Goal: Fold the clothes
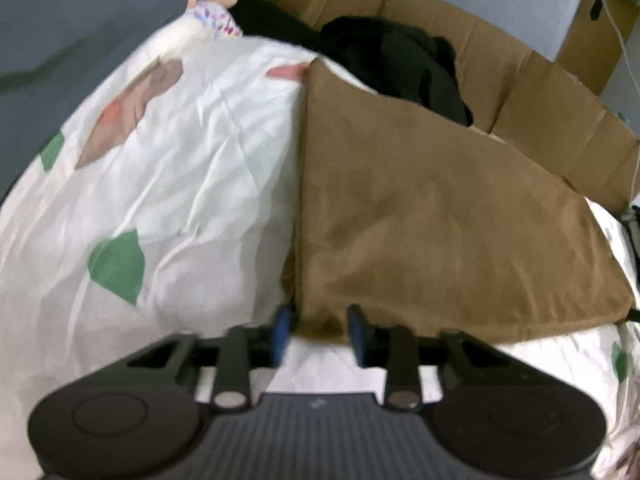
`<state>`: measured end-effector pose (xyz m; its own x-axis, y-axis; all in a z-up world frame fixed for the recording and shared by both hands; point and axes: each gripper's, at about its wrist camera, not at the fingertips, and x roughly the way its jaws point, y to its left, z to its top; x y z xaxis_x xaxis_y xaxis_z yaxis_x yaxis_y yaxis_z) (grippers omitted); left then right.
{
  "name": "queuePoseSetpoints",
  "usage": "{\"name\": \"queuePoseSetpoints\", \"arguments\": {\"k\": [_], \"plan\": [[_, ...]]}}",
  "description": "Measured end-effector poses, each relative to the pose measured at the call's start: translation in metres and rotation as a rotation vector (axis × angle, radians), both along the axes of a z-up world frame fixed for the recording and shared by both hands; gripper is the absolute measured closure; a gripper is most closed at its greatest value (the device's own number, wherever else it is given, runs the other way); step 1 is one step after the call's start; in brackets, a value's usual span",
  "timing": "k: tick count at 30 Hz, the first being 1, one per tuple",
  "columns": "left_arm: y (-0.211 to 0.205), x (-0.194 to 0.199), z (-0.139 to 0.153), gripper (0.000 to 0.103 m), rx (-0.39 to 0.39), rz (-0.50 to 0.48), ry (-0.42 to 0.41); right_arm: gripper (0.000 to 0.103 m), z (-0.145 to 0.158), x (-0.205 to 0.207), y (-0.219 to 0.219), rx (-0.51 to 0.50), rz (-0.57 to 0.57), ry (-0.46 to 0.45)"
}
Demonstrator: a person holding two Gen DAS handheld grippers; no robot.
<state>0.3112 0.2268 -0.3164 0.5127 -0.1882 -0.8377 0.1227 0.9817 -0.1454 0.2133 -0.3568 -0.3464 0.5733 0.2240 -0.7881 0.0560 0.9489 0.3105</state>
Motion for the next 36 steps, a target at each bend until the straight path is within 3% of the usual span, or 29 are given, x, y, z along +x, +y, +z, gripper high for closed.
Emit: {"name": "queuePoseSetpoints", "arguments": {"k": [3, 10, 15, 18, 23, 26, 36], "plan": [[0.004, 0.0, 0.003, 0.097, -0.011, 0.02, -0.005, 0.095, 0.007, -0.002, 0.005, -0.065, 0.029, -0.004], [0.011, 0.005, 0.02, 0.098, -0.033, 0.042, -0.044, 0.096, 0.025, -0.003, -0.001, -0.085, 0.025, -0.024], [0.01, 0.007, 0.012, 0.098, -0.009, 0.049, -0.014, 0.095, 0.016, -0.003, 0.005, -0.098, 0.024, 0.022], [0.015, 0.007, 0.022, 0.098, -0.061, 0.071, -0.052, 0.094, 0.018, -0.007, 0.008, -0.093, 0.046, 0.011], [0.012, 0.009, 0.03, 0.098, -0.057, 0.047, -0.063, 0.083, 0.014, -0.005, 0.01, -0.106, 0.085, 0.057], [0.011, 0.01, 0.031, 0.098, -0.061, 0.053, -0.067, 0.083, 0.005, -0.005, 0.013, -0.124, 0.101, 0.079], [0.011, 0.01, 0.036, 0.098, -0.061, 0.042, -0.082, 0.083, 0.006, -0.002, 0.018, -0.159, 0.099, 0.025]]}}
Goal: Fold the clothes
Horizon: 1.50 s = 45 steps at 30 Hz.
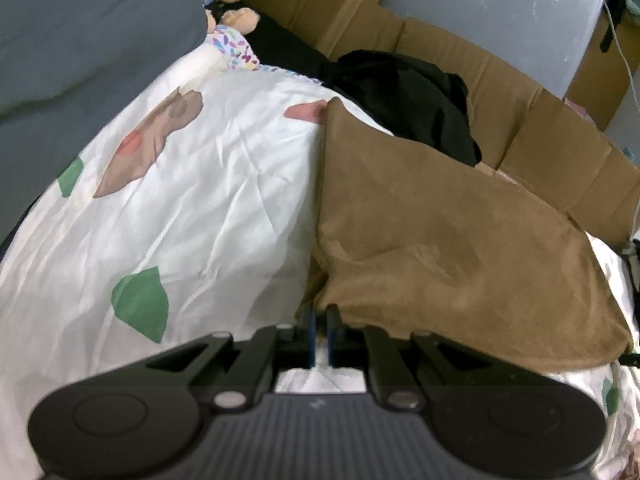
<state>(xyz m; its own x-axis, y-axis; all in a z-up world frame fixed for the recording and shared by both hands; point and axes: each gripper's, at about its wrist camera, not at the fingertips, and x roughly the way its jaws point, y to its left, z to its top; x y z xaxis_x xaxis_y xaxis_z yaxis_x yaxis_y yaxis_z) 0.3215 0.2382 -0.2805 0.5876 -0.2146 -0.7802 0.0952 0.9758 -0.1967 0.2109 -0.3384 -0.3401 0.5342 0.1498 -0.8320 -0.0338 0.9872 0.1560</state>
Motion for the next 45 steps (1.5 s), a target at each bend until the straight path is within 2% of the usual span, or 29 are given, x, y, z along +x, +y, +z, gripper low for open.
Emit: {"name": "queuePoseSetpoints", "arguments": {"k": [3, 4, 8, 11, 15, 18, 22, 25, 30, 34, 37, 40, 45], "plan": [[-0.002, 0.001, 0.003, 0.098, 0.0, 0.0, -0.005, 0.088, 0.005, -0.001, 0.003, -0.017, 0.028, -0.024], [-0.002, 0.001, 0.004, 0.098, -0.001, 0.001, -0.007, 0.097, 0.007, -0.002, 0.002, -0.012, 0.037, -0.03], [-0.001, 0.001, 0.008, 0.098, -0.009, 0.008, -0.009, 0.102, 0.013, -0.003, -0.001, -0.012, 0.043, -0.037], [-0.001, 0.002, 0.005, 0.097, -0.003, 0.018, 0.024, 0.102, 0.014, -0.004, -0.009, 0.002, 0.011, -0.026], [0.003, 0.0, -0.004, 0.09, 0.032, 0.056, 0.072, 0.098, 0.007, -0.005, -0.018, 0.003, -0.062, 0.036], [0.007, -0.004, -0.006, 0.09, 0.026, 0.076, 0.083, 0.095, 0.006, -0.01, -0.021, 0.026, -0.082, 0.029], [0.022, -0.01, -0.008, 0.089, -0.018, 0.134, 0.101, 0.092, 0.013, -0.012, -0.025, 0.09, -0.143, -0.014], [0.031, -0.014, -0.004, 0.089, -0.074, 0.166, 0.093, 0.091, 0.021, -0.01, -0.02, 0.078, -0.155, -0.057], [0.033, -0.017, -0.007, 0.087, -0.163, 0.136, 0.112, 0.091, 0.031, -0.006, -0.015, 0.116, -0.168, -0.151], [0.025, -0.018, -0.015, 0.086, -0.294, 0.078, 0.127, 0.091, 0.031, 0.002, -0.002, 0.146, -0.128, -0.172], [0.004, -0.018, -0.014, 0.083, -0.27, 0.004, 0.091, 0.091, 0.029, 0.009, 0.008, 0.139, -0.088, -0.161], [-0.01, -0.01, -0.014, 0.083, -0.259, -0.013, 0.066, 0.091, 0.025, 0.016, 0.014, 0.134, -0.068, -0.148], [-0.027, 0.008, -0.023, 0.083, -0.174, -0.042, 0.06, 0.091, 0.015, 0.02, 0.014, 0.125, -0.08, -0.121]]}}
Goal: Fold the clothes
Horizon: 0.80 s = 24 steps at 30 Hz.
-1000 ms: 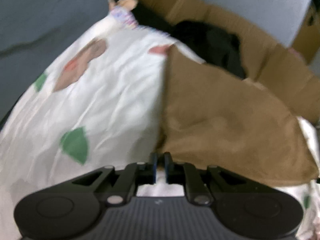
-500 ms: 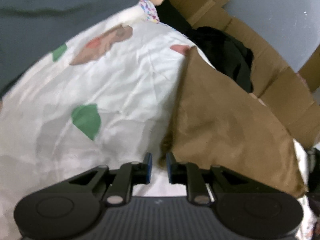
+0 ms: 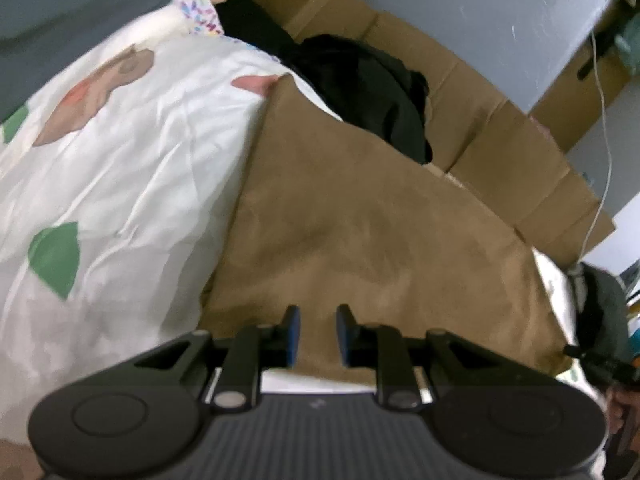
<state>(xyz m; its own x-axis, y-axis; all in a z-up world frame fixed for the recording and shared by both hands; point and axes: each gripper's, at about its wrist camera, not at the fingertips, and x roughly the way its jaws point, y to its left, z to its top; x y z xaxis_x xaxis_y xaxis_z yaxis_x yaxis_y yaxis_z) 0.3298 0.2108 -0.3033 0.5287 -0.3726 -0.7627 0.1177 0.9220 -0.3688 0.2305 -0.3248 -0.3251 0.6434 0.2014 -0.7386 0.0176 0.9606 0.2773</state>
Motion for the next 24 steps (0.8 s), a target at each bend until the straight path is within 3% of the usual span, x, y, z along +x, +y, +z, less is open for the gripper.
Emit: {"name": "queuePoseSetpoints", "arguments": {"k": [5, 12, 18, 20, 21, 24], "plan": [[-0.002, 0.013, -0.017, 0.082, 0.11, -0.015, -0.014, 0.091, -0.012, 0.002, -0.003, -0.048, 0.002, 0.035], [0.007, 0.024, -0.034, 0.099, 0.189, -0.002, -0.023, 0.092, -0.029, 0.008, -0.016, -0.047, -0.049, 0.081], [0.017, 0.019, -0.029, 0.1, 0.177, 0.023, -0.016, 0.092, -0.025, 0.004, -0.023, -0.042, -0.063, 0.099], [0.019, 0.016, -0.023, 0.097, 0.174, 0.039, -0.016, 0.091, -0.02, 0.001, -0.023, -0.053, -0.072, 0.102], [0.021, 0.014, -0.019, 0.089, 0.169, 0.05, -0.014, 0.091, -0.017, 0.0, -0.024, -0.052, -0.084, 0.104], [0.025, 0.01, -0.006, 0.079, 0.161, 0.081, -0.022, 0.09, -0.006, -0.007, -0.029, -0.026, -0.093, 0.094]]}}
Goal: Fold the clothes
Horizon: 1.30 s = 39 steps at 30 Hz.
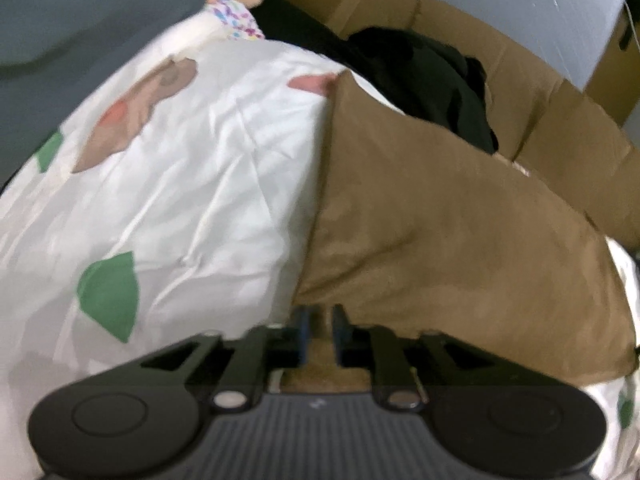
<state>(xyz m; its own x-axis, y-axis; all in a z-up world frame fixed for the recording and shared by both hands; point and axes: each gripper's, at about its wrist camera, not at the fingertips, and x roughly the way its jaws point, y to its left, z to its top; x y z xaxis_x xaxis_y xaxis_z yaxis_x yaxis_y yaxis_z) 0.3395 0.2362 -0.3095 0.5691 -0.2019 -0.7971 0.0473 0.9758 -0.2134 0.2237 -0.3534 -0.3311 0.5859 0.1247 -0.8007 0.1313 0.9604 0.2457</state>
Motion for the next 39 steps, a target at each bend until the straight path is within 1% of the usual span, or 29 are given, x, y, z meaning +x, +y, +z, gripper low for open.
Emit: {"name": "queuePoseSetpoints", "arguments": {"k": [1, 3, 4, 5, 8, 10, 12, 16, 19, 26, 29, 31, 34, 36, 39], "plan": [[0.002, -0.003, 0.007, 0.076, 0.0, 0.008, -0.006, 0.088, 0.006, -0.003, 0.0, -0.002, -0.001, -0.011], [0.004, -0.005, 0.014, 0.076, -0.02, 0.021, -0.004, 0.08, 0.014, -0.007, 0.002, -0.002, 0.0, -0.026], [0.006, -0.007, 0.018, 0.076, -0.037, 0.031, 0.0, 0.075, 0.02, -0.01, 0.004, 0.001, 0.001, -0.039], [0.008, -0.008, 0.02, 0.076, -0.05, 0.039, 0.005, 0.072, 0.022, -0.012, 0.004, 0.002, 0.001, -0.044], [0.013, -0.012, 0.024, 0.076, -0.096, 0.062, 0.022, 0.071, 0.034, -0.014, 0.008, 0.002, 0.012, -0.064], [0.018, -0.017, 0.025, 0.075, -0.145, 0.087, 0.019, 0.071, 0.042, -0.015, 0.012, 0.003, 0.025, -0.078], [0.022, -0.021, 0.024, 0.075, -0.186, 0.105, 0.034, 0.071, 0.047, -0.015, 0.013, 0.003, 0.031, -0.085], [0.021, -0.025, 0.019, 0.075, -0.207, 0.106, 0.052, 0.07, 0.053, -0.015, 0.015, 0.004, 0.039, -0.095], [0.022, -0.026, 0.013, 0.075, -0.223, 0.11, 0.064, 0.07, 0.051, -0.015, 0.016, 0.003, 0.044, -0.091], [0.024, -0.024, -0.005, 0.074, -0.256, 0.109, 0.098, 0.07, 0.036, -0.012, 0.022, 0.001, 0.055, -0.069], [0.025, -0.022, -0.016, 0.073, -0.288, 0.113, 0.119, 0.07, 0.027, -0.011, 0.025, 0.005, 0.057, -0.059], [0.023, -0.021, -0.023, 0.069, -0.297, 0.108, 0.129, 0.07, 0.021, -0.01, 0.029, 0.008, 0.063, -0.053], [0.021, -0.022, -0.033, 0.069, -0.311, 0.099, 0.139, 0.07, 0.017, -0.007, 0.033, 0.021, 0.071, -0.045], [0.022, -0.022, -0.036, 0.069, -0.323, 0.101, 0.138, 0.07, 0.017, -0.004, 0.038, 0.032, 0.092, -0.056], [0.029, -0.024, -0.037, 0.07, -0.36, 0.104, 0.137, 0.07, 0.017, 0.004, 0.051, 0.038, 0.135, -0.077]]}}
